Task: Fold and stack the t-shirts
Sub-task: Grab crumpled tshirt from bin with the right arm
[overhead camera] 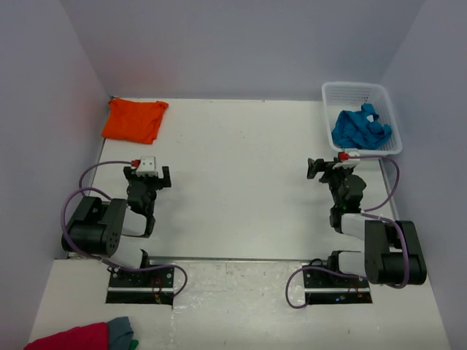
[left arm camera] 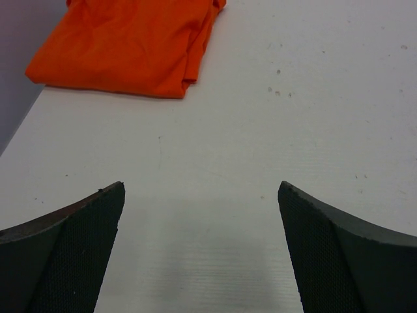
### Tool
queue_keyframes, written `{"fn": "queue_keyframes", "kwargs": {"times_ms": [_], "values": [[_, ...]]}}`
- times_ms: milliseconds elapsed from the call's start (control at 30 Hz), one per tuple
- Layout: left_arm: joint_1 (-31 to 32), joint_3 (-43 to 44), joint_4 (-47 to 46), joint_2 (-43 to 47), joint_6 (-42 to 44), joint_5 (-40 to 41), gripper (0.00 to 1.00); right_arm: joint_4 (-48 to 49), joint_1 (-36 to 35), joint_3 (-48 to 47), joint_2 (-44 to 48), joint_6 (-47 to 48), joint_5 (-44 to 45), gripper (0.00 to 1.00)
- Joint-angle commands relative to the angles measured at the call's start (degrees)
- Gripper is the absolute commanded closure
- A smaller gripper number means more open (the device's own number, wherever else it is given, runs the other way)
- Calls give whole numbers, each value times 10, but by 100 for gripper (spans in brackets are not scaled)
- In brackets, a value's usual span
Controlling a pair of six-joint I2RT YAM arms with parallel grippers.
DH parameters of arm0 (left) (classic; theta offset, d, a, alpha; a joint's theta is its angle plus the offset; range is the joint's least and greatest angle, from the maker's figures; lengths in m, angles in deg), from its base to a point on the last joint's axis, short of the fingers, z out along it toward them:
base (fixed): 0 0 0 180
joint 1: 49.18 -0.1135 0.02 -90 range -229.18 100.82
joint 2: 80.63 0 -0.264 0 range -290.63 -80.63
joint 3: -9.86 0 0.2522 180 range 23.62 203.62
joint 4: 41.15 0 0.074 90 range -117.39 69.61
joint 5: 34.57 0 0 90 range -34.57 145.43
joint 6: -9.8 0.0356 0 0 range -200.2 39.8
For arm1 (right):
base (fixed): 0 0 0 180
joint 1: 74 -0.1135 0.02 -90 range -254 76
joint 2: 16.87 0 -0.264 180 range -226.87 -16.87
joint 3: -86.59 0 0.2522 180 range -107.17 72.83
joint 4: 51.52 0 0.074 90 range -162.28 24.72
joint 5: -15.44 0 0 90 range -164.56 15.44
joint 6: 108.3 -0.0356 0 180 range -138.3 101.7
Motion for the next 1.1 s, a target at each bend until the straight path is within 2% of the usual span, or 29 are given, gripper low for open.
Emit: {"fn": "queue_keyframes", "kwargs": {"times_ms": [0, 67, 100, 200, 233, 267, 300, 333, 367, 400, 433, 467, 533, 600, 667, 700, 767, 833, 900, 1000, 1033, 1067], "values": [[-4, 13, -36, 8, 2, 17, 0, 18, -7, -14, 8, -3, 31, 1], [-4, 18, -21, 16, -10, 67, 0, -26, -11, -27, 43, -6, 63, 1], [-3, 41, 42, 37, -15, 80, 0, -102, -12, -54, 60, -6, 71, 1], [17, 128, 204, 75, -31, 157, 0, -241, -29, -124, 124, -16, 105, 1], [29, 146, 219, 80, -32, 175, 0, -283, -28, -145, 137, -31, 115, 1], [38, 187, 230, 91, -39, 227, 0, -325, -28, -194, 149, -44, 121, 1], [50, 214, 316, 98, -66, 263, 0, -395, -28, -219, 166, -49, 112, 1], [69, 245, 362, 103, -81, 287, 0, -436, -28, -244, 170, -50, 97, 1], [80, 309, 415, 106, -102, 342, 0, -474, -29, -297, 173, -29, 62, 1], [89, 342, 518, 105, -125, 378, 0, -532, -29, -321, 167, -15, 44, 1], [108, 377, 568, 104, -180, 422, 0, -549, -35, -338, 163, -4, 37, 1], [124, 436, 648, 101, -209, 430, 0, -580, -35, -373, 155, 8, 19, 1], [137, 487, 719, 101, -226, 430, 0, -587, -35, -396, 155, -9, 21, 1], [147, 546, 809, 114, -217, 402, 0, -569, -34, -402, 162, -72, 32, 1], [151, 561, 832, 148, -208, 339, 0, -588, -31, -409, 169, -156, 60, 1], [150, 550, 815, 167, -205, 319, 0, -589, -29, -410, 169, -165, 44, 1], [150, 499, 738, 226, -181, 251, 0, -594, -24, -425, 156, -158, 36, 2], [150, 474, 690, 256, -148, 174, 0, -621, -24, -455, 132, -158, 73, 4], [150, 497, 729, 264, -155, 158, 0, -701, -24, -525, 75, -137, 121, 5], [150, 553, 813, 244, -180, 141, 0, -698, -22, -586, -21, -67, 191, 5], [150, 555, 813, 244, -188, 149, 0, -698, -23, -605, -21, -54, 208, 5], [150, 555, 826, 253, -202, 158, 0, -699, -22, -624, -74, -40, 230, 5]]}}
